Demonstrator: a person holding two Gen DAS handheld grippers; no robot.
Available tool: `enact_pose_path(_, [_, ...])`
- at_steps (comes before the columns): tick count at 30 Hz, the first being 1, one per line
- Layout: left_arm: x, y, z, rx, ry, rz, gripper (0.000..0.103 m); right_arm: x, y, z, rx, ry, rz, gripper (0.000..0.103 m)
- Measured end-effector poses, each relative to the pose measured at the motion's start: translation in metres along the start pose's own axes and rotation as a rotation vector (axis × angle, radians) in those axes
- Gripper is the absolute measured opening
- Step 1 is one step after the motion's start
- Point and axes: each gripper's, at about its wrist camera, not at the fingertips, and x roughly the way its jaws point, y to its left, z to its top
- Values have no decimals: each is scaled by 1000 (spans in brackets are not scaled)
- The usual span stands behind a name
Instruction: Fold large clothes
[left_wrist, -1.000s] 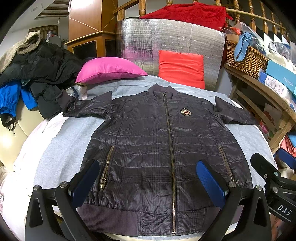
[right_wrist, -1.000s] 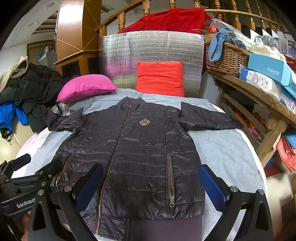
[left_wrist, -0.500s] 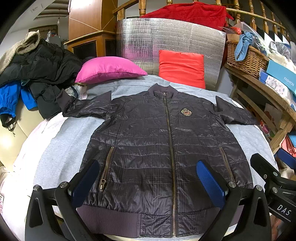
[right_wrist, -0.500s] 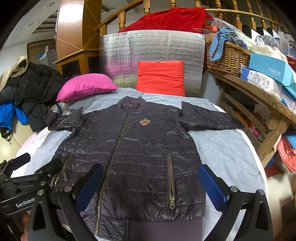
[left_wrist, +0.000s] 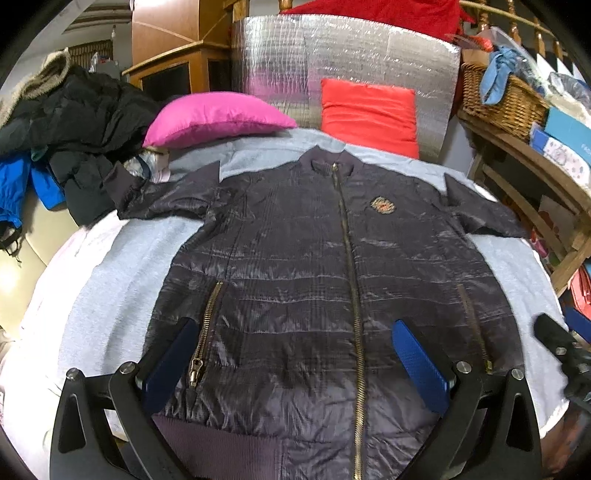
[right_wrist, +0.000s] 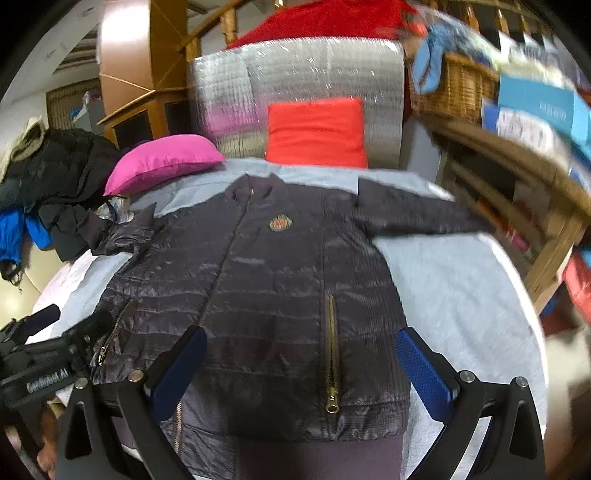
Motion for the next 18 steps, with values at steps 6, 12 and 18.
enact_pose_path(6, [69,0,20,18,66,95,103,41,-98,7,244,68,115,103])
enact_pose_path(12, [128,-1,40,8,57,164,103,100,-231,34,676,40,245,103])
enact_pose_path(18, [180,-3,13,14,140,177,103,176,-328,66,960,-16,242,82])
